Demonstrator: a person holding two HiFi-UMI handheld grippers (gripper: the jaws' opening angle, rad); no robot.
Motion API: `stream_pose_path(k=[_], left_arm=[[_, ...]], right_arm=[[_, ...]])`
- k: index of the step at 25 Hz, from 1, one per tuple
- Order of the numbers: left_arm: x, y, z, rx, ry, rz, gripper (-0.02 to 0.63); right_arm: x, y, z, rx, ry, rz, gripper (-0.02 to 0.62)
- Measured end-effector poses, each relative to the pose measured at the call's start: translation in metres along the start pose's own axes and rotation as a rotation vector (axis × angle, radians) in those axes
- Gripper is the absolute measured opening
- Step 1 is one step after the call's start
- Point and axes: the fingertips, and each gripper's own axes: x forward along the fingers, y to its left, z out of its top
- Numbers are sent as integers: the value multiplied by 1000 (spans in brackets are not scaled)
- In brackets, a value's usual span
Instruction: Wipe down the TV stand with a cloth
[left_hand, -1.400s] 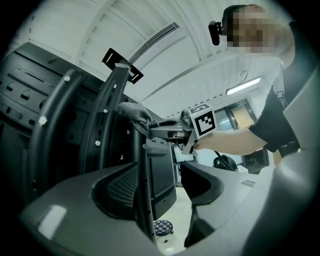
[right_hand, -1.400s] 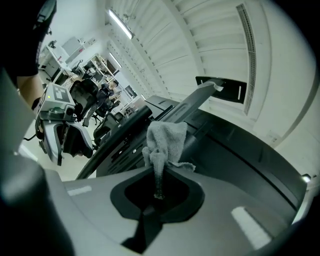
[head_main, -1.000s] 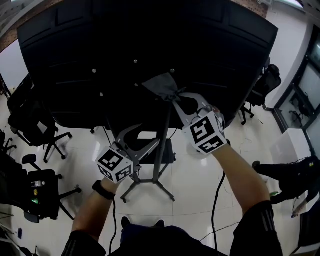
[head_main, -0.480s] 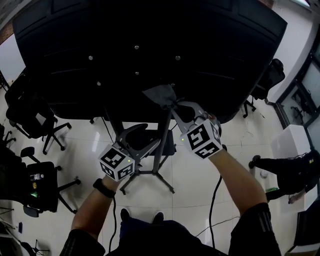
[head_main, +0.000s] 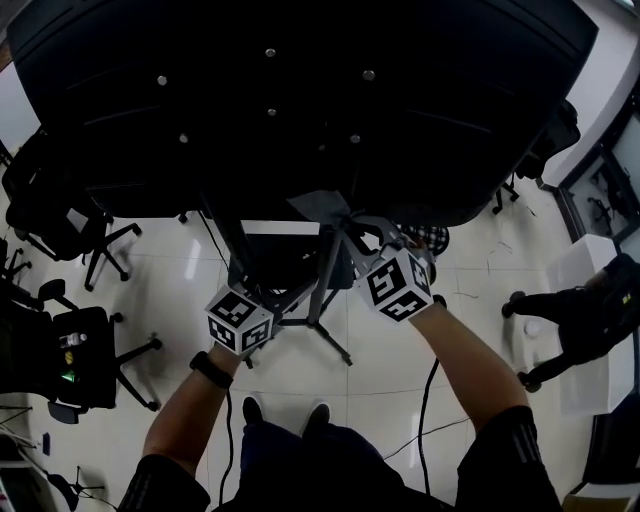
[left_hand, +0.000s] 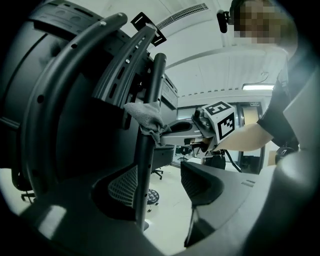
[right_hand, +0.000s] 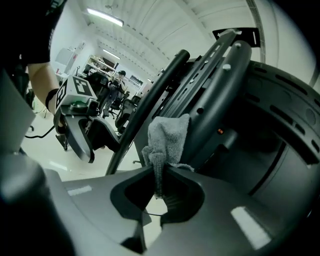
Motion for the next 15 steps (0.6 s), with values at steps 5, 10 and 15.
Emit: stream_pose_path(k=[5, 10, 15], left_arm=[[4, 5, -49, -35, 67, 2, 290], [11, 10, -93, -46, 121, -10, 290], [14, 17, -129, -67, 164, -11, 290]], right_arm=[[20, 30, -38, 37, 50, 40, 18], [40, 53, -80, 65, 111, 69, 18], [58, 76, -113, 126, 139, 103, 18]])
